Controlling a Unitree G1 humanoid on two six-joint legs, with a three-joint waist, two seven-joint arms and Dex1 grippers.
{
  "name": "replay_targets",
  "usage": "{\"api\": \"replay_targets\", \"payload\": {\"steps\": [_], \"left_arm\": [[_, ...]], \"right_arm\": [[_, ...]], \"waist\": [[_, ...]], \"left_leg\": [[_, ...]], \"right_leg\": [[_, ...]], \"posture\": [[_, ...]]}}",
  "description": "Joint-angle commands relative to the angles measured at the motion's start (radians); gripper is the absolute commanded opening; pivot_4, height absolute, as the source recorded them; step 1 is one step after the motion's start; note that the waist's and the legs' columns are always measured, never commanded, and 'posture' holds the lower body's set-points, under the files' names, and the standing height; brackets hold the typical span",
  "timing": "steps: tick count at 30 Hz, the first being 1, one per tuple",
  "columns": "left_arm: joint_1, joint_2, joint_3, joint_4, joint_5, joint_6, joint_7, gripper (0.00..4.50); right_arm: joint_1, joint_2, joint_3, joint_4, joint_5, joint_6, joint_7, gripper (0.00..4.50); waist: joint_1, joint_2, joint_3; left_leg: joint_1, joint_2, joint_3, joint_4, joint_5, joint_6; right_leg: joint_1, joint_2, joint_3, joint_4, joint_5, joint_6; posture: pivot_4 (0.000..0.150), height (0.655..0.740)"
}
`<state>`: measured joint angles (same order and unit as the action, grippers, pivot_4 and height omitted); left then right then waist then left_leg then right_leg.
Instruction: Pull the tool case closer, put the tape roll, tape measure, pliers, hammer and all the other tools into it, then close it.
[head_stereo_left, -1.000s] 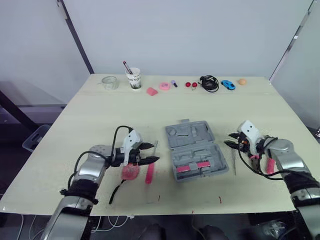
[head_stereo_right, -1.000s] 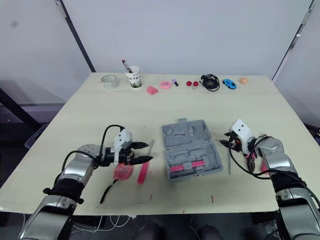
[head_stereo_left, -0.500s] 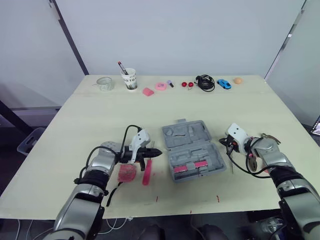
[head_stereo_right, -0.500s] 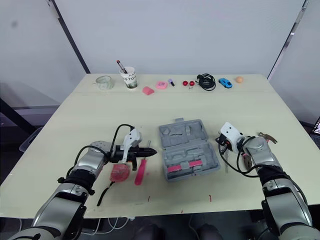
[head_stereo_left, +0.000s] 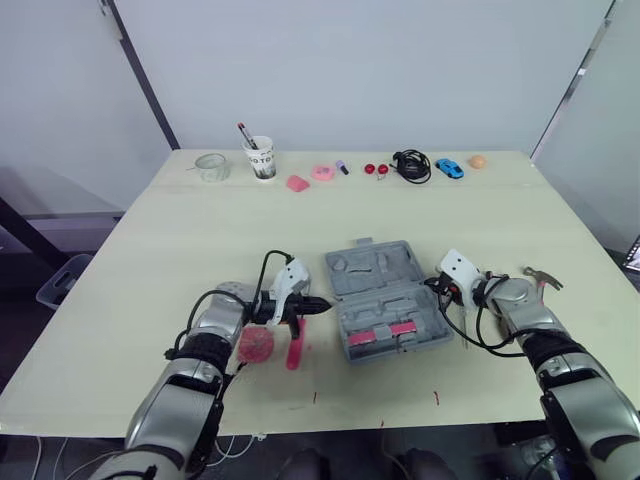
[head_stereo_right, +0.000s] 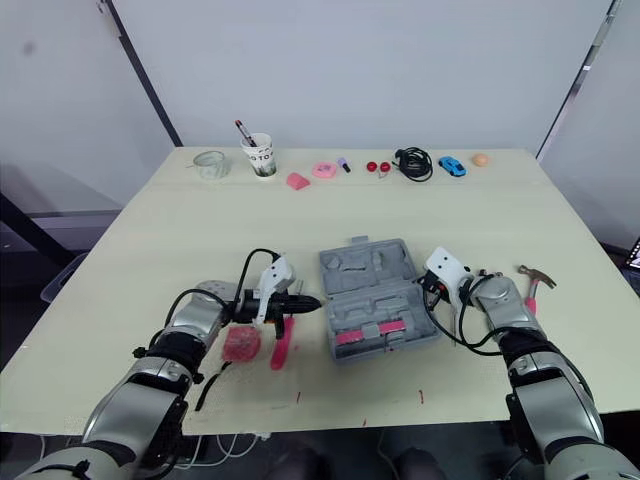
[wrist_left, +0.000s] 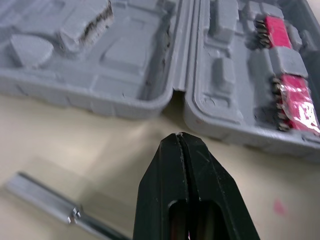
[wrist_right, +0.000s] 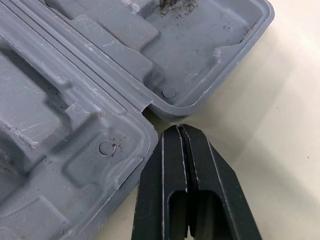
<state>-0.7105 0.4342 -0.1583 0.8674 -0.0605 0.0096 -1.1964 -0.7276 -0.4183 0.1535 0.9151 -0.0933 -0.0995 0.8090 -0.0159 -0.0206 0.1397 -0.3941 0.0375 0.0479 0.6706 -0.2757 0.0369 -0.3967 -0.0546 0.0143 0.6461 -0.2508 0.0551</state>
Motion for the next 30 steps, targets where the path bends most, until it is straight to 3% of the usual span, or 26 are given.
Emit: {"api": "replay_targets", "payload": {"steps": [1,17,30], "left_arm": [[-0.025,-0.012,0.010,0.018,0.006,-0.014,0.011,0.03],[-0.092,-0.093,-0.009,0.172,0.092,-0.097,0.090,0.03],[-0.087,-0.098,-0.019,0.165,0.108,-0.104,0.030,0.03]], "right_arm": [[-0.021,-0.002,-0.005,-0.008,-0.001,-0.022,0.001,0.00],[-0.007,-0.001,-0.008,-0.029,0.007,-0.022,0.033,0.00],[0.039,-0.018,0.009,-0.142,0.025,0.094,0.174,0.00]], "waist": [[0.000,0.000,0.000],[0.001,0.000,0.000],[0.001,0.000,0.000]], "left_leg": [[0.000,0.000,0.000,0.000,0.000,0.000],[0.000,0.000,0.000,0.000,0.000,0.000],[0.000,0.000,0.000,0.000,0.000,0.000]], "right_leg": [[0.000,0.000,0.000,0.000,0.000,0.000],[0.000,0.000,0.000,0.000,0.000,0.000],[0.000,0.000,0.000,0.001,0.000,0.000]], "posture": [[0.150,0.7400],[0.150,0.7400],[0.150,0.7400]]}}
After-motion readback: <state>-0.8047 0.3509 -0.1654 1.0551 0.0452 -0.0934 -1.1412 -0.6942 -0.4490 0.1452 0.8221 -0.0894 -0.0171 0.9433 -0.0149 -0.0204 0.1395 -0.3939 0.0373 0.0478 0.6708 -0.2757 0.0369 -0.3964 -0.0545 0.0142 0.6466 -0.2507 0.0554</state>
